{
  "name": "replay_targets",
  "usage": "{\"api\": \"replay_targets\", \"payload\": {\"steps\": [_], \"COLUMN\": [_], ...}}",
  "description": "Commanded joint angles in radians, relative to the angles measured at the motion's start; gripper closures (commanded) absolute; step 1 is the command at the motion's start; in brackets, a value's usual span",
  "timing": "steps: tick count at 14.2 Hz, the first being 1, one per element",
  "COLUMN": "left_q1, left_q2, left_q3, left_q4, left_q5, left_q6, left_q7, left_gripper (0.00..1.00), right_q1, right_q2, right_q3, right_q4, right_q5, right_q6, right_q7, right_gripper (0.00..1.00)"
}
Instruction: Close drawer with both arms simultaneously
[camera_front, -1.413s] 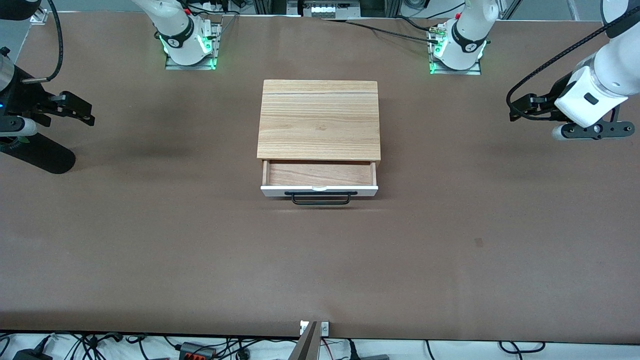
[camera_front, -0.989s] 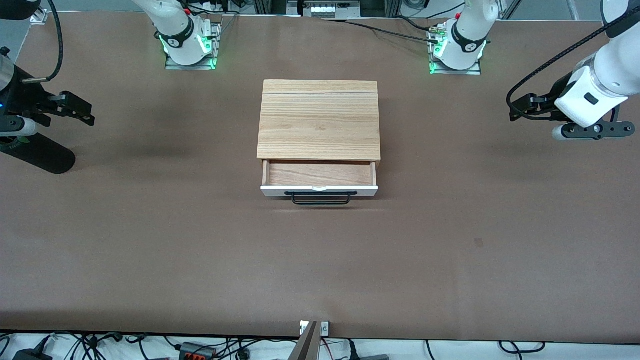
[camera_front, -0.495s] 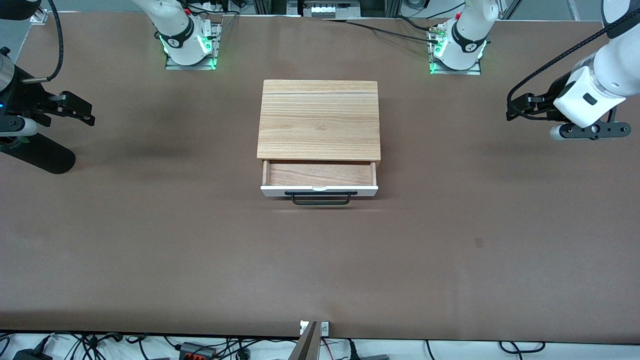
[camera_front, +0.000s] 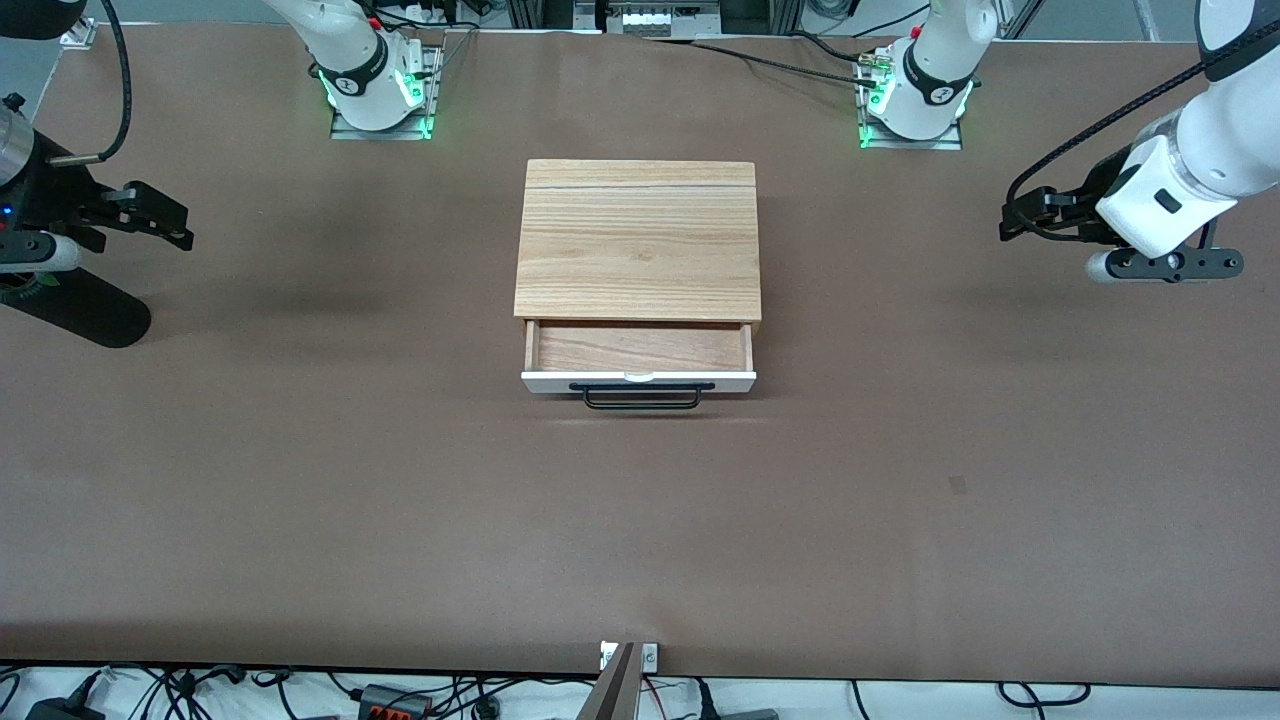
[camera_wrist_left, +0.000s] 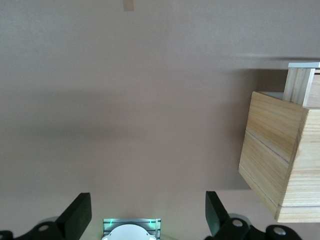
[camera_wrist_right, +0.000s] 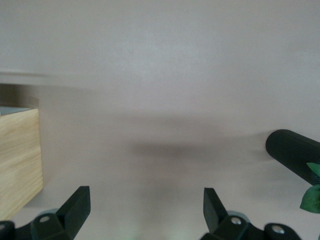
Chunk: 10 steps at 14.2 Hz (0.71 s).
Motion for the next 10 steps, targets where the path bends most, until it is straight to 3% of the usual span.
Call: {"api": "replay_targets", "payload": {"steps": [1,3,7,10], "left_q1": [-0.024,-0.064,-0.184,-0.202], "left_q2": [0.100,0.235,0.400,0.489], "left_q3": [-0.005,-0.005,-0.004,-0.007], "left_q4": [0.095,0.228,0.305,0.359], "left_q5": [-0.015,-0.061,-0.069,-0.078], "left_q6": [-0.006,-0.012,0.029,0.066], "left_q7": [0.000,-0.026,-0.110,-0.109], "left_gripper": [0.00,0.00,0.00,0.00], "right_q1": [0.003,0.032,0.066,0.081], "right_q2": [0.007,0.013,0.049,0.102], "right_q3": [0.006,0.005,0.006,0.005], "right_q4": [0.020,0.020,0.020,0.021], "right_q5": [0.014,0.029,0.189,0.274], "right_q6": [-0.044,-0.090,-0.113,-0.115], "right_q7": [0.004,0.013,0.007,-0.005], "right_gripper": [0.00,0.00,0.00,0.00]}}
